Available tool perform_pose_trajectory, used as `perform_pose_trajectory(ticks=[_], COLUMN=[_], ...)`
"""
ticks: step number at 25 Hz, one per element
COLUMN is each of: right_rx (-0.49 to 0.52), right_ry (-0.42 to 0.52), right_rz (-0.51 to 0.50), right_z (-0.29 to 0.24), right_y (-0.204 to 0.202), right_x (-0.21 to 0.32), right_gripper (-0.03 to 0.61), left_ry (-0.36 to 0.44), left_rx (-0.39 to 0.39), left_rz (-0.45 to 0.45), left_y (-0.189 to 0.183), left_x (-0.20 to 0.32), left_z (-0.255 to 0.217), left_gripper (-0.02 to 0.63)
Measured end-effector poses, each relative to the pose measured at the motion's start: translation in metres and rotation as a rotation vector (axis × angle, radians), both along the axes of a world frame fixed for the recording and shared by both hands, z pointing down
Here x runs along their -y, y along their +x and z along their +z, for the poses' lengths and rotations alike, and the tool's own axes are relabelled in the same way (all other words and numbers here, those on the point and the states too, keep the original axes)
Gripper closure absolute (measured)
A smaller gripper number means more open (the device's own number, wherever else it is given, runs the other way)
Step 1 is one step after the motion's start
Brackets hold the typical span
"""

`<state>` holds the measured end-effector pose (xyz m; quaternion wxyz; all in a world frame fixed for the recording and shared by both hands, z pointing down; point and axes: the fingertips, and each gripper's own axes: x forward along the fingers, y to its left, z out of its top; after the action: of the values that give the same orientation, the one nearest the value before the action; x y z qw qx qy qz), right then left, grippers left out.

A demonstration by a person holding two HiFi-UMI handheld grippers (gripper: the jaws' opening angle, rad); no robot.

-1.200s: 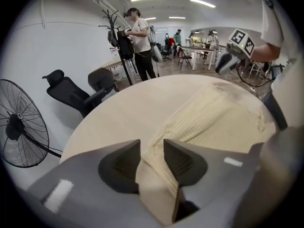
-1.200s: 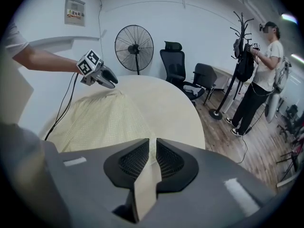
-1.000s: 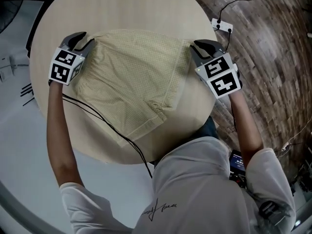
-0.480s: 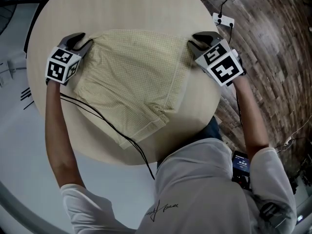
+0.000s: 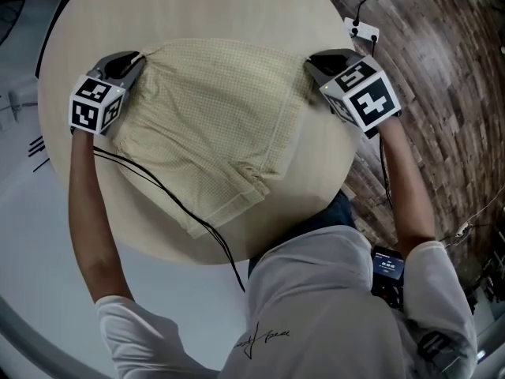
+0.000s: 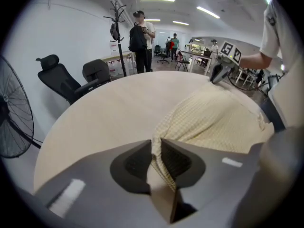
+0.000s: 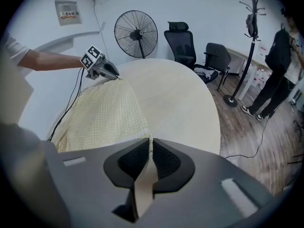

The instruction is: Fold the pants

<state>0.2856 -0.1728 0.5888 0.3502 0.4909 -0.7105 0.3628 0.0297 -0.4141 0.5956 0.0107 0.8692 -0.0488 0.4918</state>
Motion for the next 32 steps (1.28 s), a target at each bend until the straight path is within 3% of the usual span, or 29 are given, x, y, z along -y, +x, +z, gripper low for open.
perform_pose_trajectory(ticks=[5, 8, 19, 32], right_rx=[-0.002, -0.011, -0.001, -0.003], right_ry=[0.000, -0.001, 0.049, 0.073], right_rz=[0.027, 0.011, -0.004, -0.055], right_z=[-0.001, -0.004, -0.039, -0.073], right_y=[0.005, 0.003, -0.017, -0.043], right_x=[-0.008, -0.015, -0.038, -0.063], right_gripper=[0.558, 0.558, 0.558, 0.558], left_ry=[0.053, 0.060, 0.071, 0.179], left_rx=[0.092, 0.108, 0.053, 0.013], left_rz=[0.088, 0.101, 0.083, 0.082], left_y=[-0.001, 0.001, 0.000, -0.004], left_x=[-0.004, -0.007, -0.011, -0.028], left_z=[0.001, 0.001, -0.025, -0.068], left_gripper=[0.503, 0.506, 0.509, 0.511])
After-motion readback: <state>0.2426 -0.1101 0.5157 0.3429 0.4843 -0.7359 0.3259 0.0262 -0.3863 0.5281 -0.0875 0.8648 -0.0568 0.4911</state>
